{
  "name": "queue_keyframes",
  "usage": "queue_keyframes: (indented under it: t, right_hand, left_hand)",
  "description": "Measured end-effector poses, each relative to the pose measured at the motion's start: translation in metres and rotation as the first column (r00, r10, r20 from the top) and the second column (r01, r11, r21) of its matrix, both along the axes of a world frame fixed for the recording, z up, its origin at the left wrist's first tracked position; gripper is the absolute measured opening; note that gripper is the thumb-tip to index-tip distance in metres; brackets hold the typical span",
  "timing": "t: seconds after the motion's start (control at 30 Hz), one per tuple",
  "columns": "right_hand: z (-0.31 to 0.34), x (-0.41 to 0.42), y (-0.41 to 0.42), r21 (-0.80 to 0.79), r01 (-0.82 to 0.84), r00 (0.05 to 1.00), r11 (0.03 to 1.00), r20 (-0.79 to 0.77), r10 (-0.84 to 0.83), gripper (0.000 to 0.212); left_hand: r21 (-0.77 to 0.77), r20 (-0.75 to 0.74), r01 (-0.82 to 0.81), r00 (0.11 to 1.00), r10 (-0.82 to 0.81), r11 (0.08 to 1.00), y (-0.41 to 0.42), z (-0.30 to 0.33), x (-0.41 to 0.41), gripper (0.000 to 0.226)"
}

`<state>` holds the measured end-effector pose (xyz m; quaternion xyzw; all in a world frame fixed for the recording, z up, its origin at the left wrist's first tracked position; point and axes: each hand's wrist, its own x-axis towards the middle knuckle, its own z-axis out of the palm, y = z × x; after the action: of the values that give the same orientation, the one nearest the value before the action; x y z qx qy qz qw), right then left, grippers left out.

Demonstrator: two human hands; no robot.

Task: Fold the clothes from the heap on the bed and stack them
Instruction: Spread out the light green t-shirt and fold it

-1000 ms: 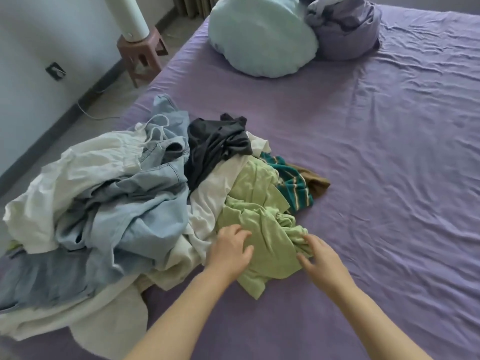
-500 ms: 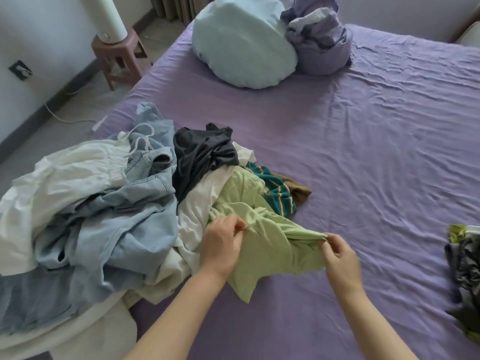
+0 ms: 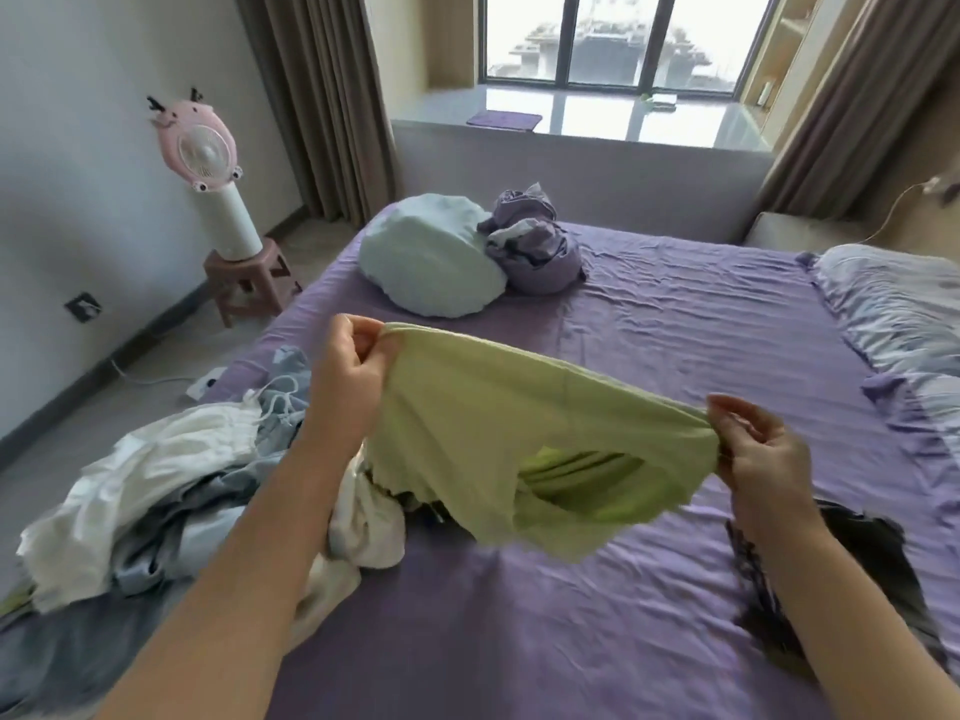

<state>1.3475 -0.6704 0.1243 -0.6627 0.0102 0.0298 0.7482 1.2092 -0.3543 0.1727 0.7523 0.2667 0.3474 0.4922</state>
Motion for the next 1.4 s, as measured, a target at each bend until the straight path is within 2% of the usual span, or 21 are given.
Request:
queue_keyframes:
  t: [0.2, 0.37, 0.43, 0.5, 0.57, 0.63, 0.7, 0.77, 0.83, 0.9, 0.97, 1.03, 1.1, 1.13, 1.2, 1.23, 1.27, 1.33, 1.4]
  right_hand:
    - [0.089, -0.010, -0.085, 0.041, -0.045, 0.997, 0.998, 0.066, 0.043, 0.013]
    - [0.131, -0.025, -0.149, -0.065, -0.041, 0.980, 0.997, 0.194, 0.053, 0.012]
    - [0.140, -0.033, -0.165, -0.026, -0.100, 0.973, 0.995, 0.208, 0.103, 0.020]
    - [0.144, -0.044, -0.177, 0.023, -0.197, 0.957, 0.980, 0.220, 0.187, 0.022]
    - [0.144, -0.053, -0.185, -0.100, -0.219, 0.939, 0.971, 0.248, 0.237, 0.020]
    - [0.146, -0.061, -0.191, -0.261, -0.179, 0.922, 0.949, 0.293, 0.255, 0.020]
    - [0.149, -0.070, -0.194, -0.343, -0.168, 0.907, 0.924, 0.314, 0.282, 0.021]
    - [0.152, -0.082, -0.195, -0.376, -0.233, 0.887, 0.897, 0.297, 0.355, 0.028]
    - [0.155, -0.095, -0.188, -0.432, -0.326, 0.846, 0.841, 0.264, 0.463, 0.034]
    - [0.157, -0.110, -0.171, -0.477, -0.396, 0.803, 0.785, 0.235, 0.548, 0.039]
    - [0.158, -0.125, -0.150, -0.467, -0.478, 0.758, 0.744, 0.208, 0.618, 0.049]
    - [0.159, -0.136, -0.130, -0.410, -0.567, 0.721, 0.714, 0.174, 0.671, 0.059]
    - [0.156, -0.144, -0.113, -0.371, -0.610, 0.711, 0.700, 0.133, 0.690, 0.059]
    - [0.154, -0.148, -0.106, -0.382, -0.599, 0.724, 0.704, 0.117, 0.680, 0.051]
    - [0.155, -0.155, -0.095, -0.463, -0.476, 0.798, 0.748, 0.130, 0.589, 0.015]
    - [0.155, -0.156, -0.091, -0.484, -0.401, 0.832, 0.778, 0.163, 0.530, 0.004]
    - [0.154, -0.157, -0.087, -0.457, -0.349, 0.854, 0.818, 0.204, 0.479, 0.014]
    - [0.157, -0.160, -0.077, -0.270, -0.313, 0.895, 0.911, 0.238, 0.378, 0.014]
    - [0.162, -0.165, -0.065, -0.093, -0.288, 0.924, 0.953, 0.235, 0.302, 0.010]
  left_hand:
    - [-0.196, 0.065, 0.118, 0.992, -0.107, 0.974, -0.066, 0.082, -0.015, 0.011]
    - [-0.377, 0.137, 0.244, 0.969, -0.207, 0.894, -0.114, 0.118, -0.034, 0.007]
    - [-0.464, 0.172, 0.312, 0.950, -0.261, 0.829, -0.130, 0.127, -0.039, 0.022]
    - [-0.529, 0.221, 0.443, 0.895, -0.386, 0.724, -0.149, 0.132, -0.043, 0.042]
    - [-0.543, 0.224, 0.467, 0.882, -0.415, 0.698, -0.164, 0.135, -0.046, 0.047]
    - [-0.555, 0.173, 0.390, 0.918, -0.356, 0.735, -0.175, 0.139, -0.049, 0.031]
    - [-0.574, 0.162, 0.366, 0.928, -0.337, 0.732, -0.180, 0.140, -0.054, 0.017]
    - [-0.601, 0.255, 0.457, 0.887, -0.384, 0.656, -0.188, 0.141, -0.060, 0.016]
    - [-0.599, 0.368, 0.585, 0.808, -0.460, 0.548, -0.201, 0.146, -0.065, 0.026]
    - [-0.544, 0.401, 0.665, 0.741, -0.538, 0.511, -0.216, 0.154, -0.067, 0.022]
    - [-0.497, 0.387, 0.690, 0.718, -0.578, 0.525, -0.227, 0.160, -0.064, 0.011]
    - [-0.466, 0.373, 0.705, 0.704, -0.604, 0.534, -0.230, 0.162, -0.060, 0.011]
    - [-0.457, 0.376, 0.735, 0.670, -0.640, 0.500, -0.231, 0.162, -0.059, 0.014]
    - [-0.456, 0.380, 0.748, 0.654, -0.654, 0.483, -0.229, 0.162, -0.059, 0.015]
    - [-0.460, 0.387, 0.743, 0.661, -0.643, 0.486, -0.220, 0.161, -0.058, 0.016]
    - [-0.465, 0.388, 0.718, 0.690, -0.611, 0.517, -0.214, 0.160, -0.057, 0.017]
    - [-0.469, 0.379, 0.677, 0.734, -0.564, 0.567, -0.208, 0.157, -0.056, 0.017]
    - [-0.456, 0.317, 0.572, 0.820, -0.476, 0.682, -0.196, 0.145, -0.057, 0.017]
    - [-0.385, 0.206, 0.494, 0.869, -0.450, 0.779, -0.188, 0.125, -0.064, 0.015]
